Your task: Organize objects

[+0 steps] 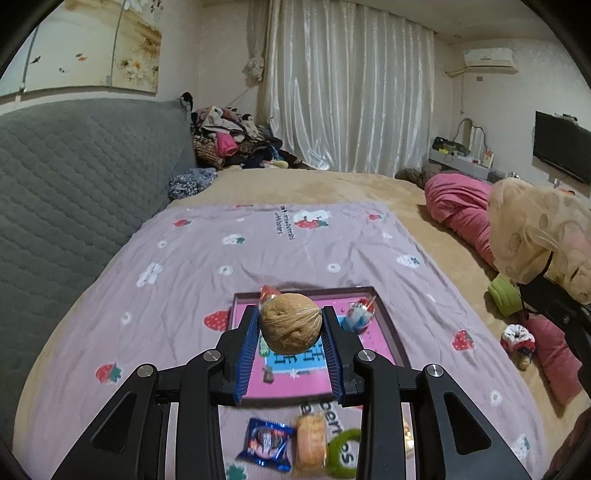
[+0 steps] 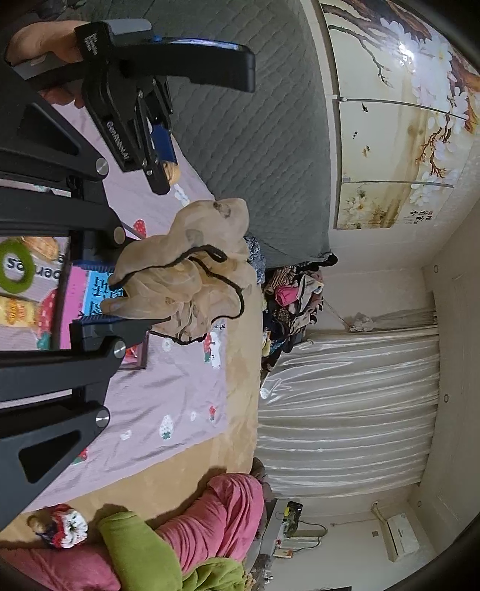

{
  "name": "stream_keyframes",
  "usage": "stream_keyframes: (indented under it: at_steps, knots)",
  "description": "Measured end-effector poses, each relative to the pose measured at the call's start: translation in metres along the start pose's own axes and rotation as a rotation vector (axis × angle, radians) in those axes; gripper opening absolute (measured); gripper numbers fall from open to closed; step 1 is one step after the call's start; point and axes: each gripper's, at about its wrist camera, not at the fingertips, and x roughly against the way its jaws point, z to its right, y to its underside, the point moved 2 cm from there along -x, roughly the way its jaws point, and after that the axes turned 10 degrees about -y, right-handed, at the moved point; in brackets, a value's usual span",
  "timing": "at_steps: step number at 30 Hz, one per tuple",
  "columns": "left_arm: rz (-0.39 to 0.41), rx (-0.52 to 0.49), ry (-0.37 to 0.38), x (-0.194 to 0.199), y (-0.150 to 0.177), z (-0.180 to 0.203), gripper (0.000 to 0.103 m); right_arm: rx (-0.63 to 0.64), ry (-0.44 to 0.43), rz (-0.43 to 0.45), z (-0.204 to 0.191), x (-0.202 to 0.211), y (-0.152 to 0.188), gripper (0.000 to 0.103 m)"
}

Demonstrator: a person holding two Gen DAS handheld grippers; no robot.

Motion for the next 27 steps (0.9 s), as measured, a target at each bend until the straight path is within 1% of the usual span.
stream_keyframes:
  at_steps: [6,10,14,17,20,24,27]
  knots:
    - [-0.003,0.002,0.001,-0.033,-0.007,0.009,0.035,-0.011,-0.001,0.009,0.016,-0.026,-0.002,0.018]
    - [-0.012,0.012,-0.004,-0.061,-0.002,0.012,0.035,-0.023,-0.006,0.012,0.028,-0.045,0.003,0.018]
    - [-0.043,0.014,-0.011,-0.094,0.010,0.015,0.035,-0.064,-0.018,0.008,0.044,-0.068,0.017,0.018]
    - [-0.061,0.006,-0.026,-0.123,0.022,0.017,0.035,-0.074,-0.008,-0.001,0.054,-0.082,0.027,0.018]
    - [-0.089,0.016,-0.025,-0.146,0.034,0.016,0.035,-0.098,-0.009,-0.012,0.062,-0.100,0.039,0.018]
    - [-0.100,0.007,-0.056,-0.175,0.050,0.011,0.035,-0.110,0.001,-0.038,0.072,-0.126,0.057,0.018]
    - [-0.123,0.016,-0.061,-0.194,0.061,0.006,0.035,-0.117,0.019,-0.073,0.079,-0.145,0.073,0.018]
